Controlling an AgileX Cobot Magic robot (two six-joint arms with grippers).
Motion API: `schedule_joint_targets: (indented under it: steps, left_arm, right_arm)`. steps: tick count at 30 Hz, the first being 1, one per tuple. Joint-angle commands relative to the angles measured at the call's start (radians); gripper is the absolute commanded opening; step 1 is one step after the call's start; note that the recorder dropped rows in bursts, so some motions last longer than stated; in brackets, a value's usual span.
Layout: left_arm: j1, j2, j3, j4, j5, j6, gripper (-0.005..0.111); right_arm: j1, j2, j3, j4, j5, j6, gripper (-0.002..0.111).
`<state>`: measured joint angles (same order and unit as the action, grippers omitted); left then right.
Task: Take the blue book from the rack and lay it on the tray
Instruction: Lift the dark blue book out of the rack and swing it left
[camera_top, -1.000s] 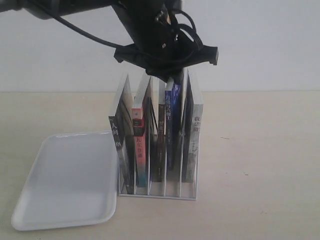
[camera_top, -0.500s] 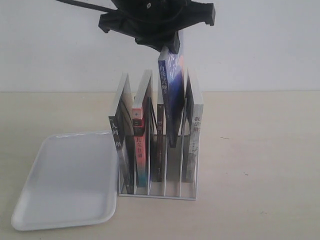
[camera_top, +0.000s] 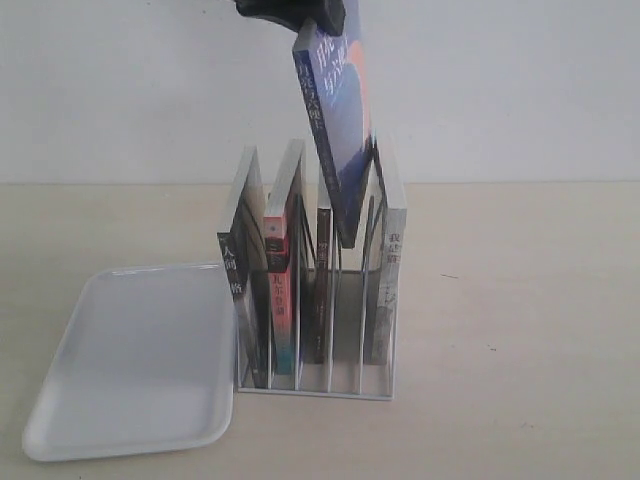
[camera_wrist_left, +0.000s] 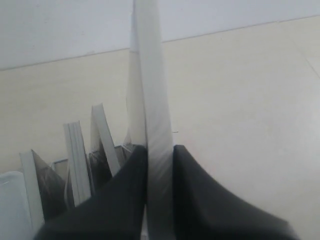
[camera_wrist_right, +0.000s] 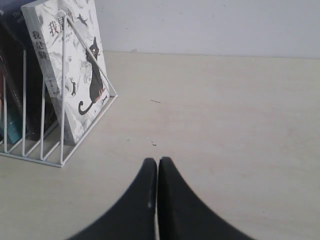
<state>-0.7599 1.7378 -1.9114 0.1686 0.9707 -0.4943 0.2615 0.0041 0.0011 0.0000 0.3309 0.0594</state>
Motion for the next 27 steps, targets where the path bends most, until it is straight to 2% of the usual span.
schedule_joint_targets:
  steps: [1, 7, 27]
  left_arm:
    - [-0.005, -0.046, 0.002, 0.001, -0.043, 0.006, 0.004]
    - [-0.005, -0.106, 0.002, -0.015, -0.066, 0.016, 0.004]
    - [-0.005, -0.262, 0.002, -0.049, 0.01, 0.108, 0.004]
  right_arm:
    - [-0.003, -0.004, -0.001, 0.0, -0.009, -0.004, 0.0]
    - [-0.003, -0.004, -0.001, 0.0, -0.009, -0.004, 0.0]
    - [-0.003, -0.004, -0.001, 0.0, -0.009, -0.004, 0.0]
